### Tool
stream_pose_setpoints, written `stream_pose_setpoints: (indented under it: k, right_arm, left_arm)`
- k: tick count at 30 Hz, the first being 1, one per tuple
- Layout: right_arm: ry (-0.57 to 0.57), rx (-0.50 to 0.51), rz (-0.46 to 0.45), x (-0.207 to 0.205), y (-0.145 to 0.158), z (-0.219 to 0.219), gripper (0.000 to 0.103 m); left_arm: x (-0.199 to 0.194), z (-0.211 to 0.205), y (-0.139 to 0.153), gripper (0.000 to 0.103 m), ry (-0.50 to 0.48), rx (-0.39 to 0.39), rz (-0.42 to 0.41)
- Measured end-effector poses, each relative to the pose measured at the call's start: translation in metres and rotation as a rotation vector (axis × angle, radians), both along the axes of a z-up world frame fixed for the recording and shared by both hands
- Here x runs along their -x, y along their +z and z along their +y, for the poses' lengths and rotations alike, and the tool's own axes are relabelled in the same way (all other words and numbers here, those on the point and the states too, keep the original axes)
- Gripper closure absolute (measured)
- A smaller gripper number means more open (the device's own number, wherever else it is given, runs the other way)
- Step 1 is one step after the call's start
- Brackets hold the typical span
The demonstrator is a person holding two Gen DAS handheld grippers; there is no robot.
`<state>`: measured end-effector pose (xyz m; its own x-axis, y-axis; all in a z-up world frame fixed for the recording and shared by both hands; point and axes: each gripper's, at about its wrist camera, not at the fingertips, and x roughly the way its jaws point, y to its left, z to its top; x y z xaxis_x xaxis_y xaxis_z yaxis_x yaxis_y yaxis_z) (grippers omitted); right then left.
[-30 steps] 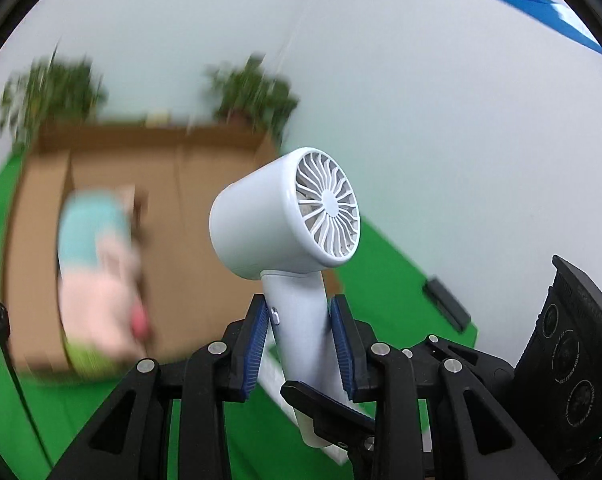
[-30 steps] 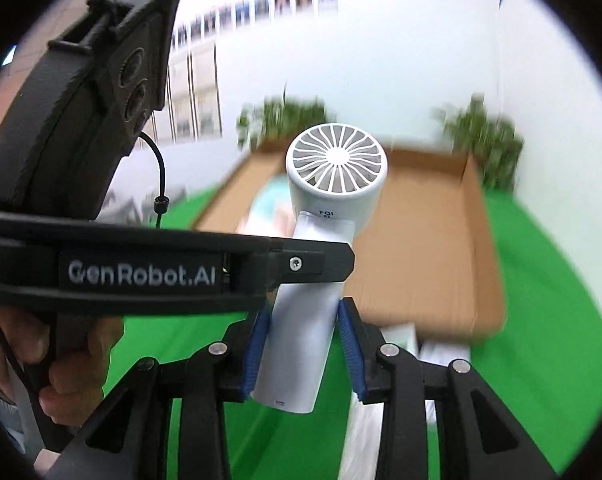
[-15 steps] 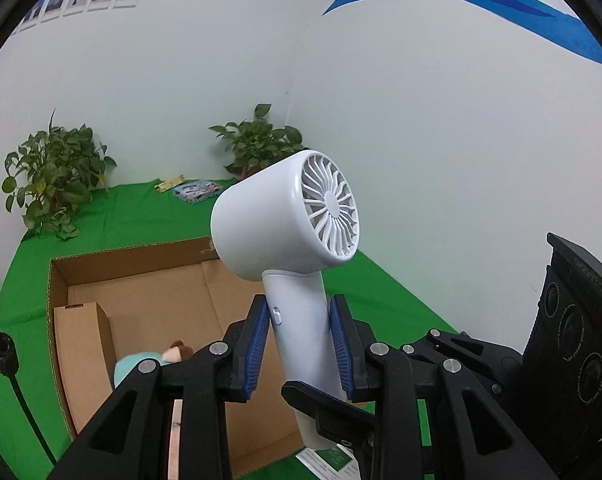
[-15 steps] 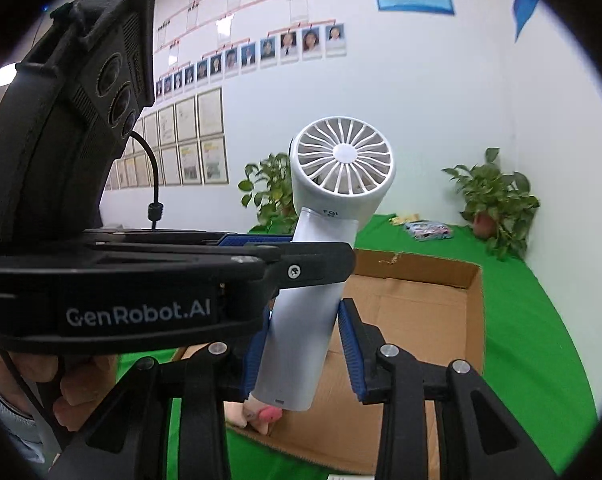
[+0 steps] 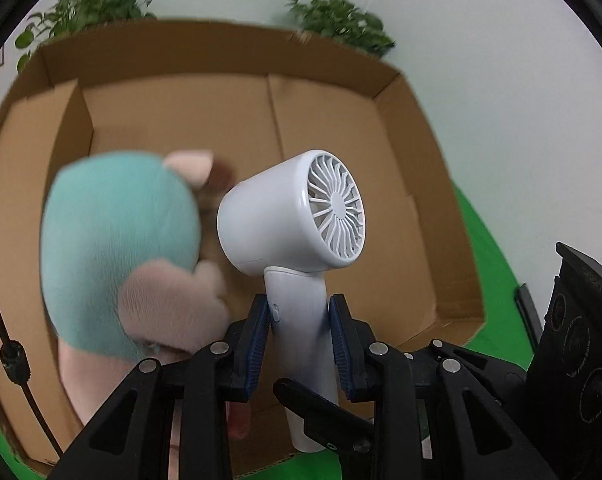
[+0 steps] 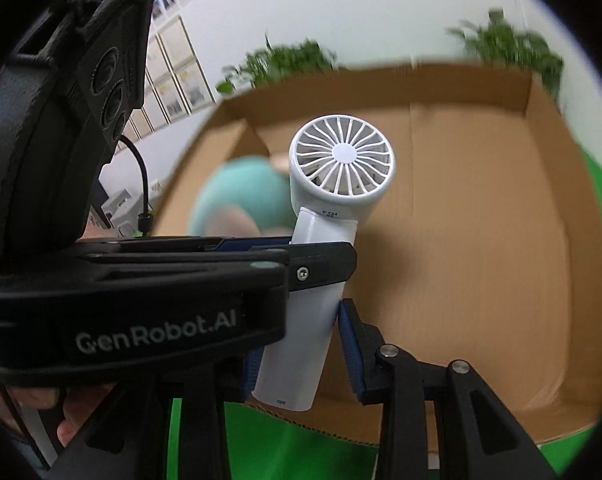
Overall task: Organize objects
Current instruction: 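Carry the fan into the tray box and set it beside the pig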
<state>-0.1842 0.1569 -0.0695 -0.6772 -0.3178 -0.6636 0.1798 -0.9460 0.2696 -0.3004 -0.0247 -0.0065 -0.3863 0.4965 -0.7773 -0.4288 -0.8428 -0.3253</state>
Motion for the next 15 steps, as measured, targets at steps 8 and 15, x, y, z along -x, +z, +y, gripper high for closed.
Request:
stream_pose_setpoints:
  k: [8,15]
  right_arm:
    - [-0.026,0.058,-0.033,-0.019,-0.019,0.002,0.069]
    - [-0.010,0.021,-0.020,-0.017,-0.017,0.002,0.070]
  left_arm:
    - [-0.009,0.006,-0.014,0.075,-0.014,0.058,0.024]
    - [-0.007,-0.008,-0.022,0.076,0.022,0.071,0.064]
